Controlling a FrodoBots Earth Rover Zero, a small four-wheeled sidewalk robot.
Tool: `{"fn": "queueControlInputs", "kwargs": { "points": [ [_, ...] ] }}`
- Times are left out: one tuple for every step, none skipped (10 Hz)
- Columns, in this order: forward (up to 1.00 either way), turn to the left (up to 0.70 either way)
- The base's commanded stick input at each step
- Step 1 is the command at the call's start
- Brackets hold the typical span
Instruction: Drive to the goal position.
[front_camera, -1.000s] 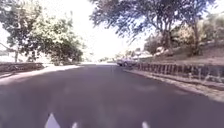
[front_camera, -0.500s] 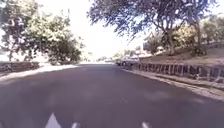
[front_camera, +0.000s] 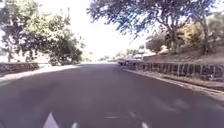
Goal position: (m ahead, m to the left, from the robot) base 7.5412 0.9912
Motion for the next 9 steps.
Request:
{"fn": "queueControlInputs", "kwargs": {
  "points": [
    [0.97,0.00],
    [0.97,0.00],
    [0.98,0.00],
    [0.98,0.00],
    [0.97,0.00],
    [0.98,0.00],
    [0.98,0.00],
    [0.98,0.00],
    [0.98,0.00]
  ]
}}
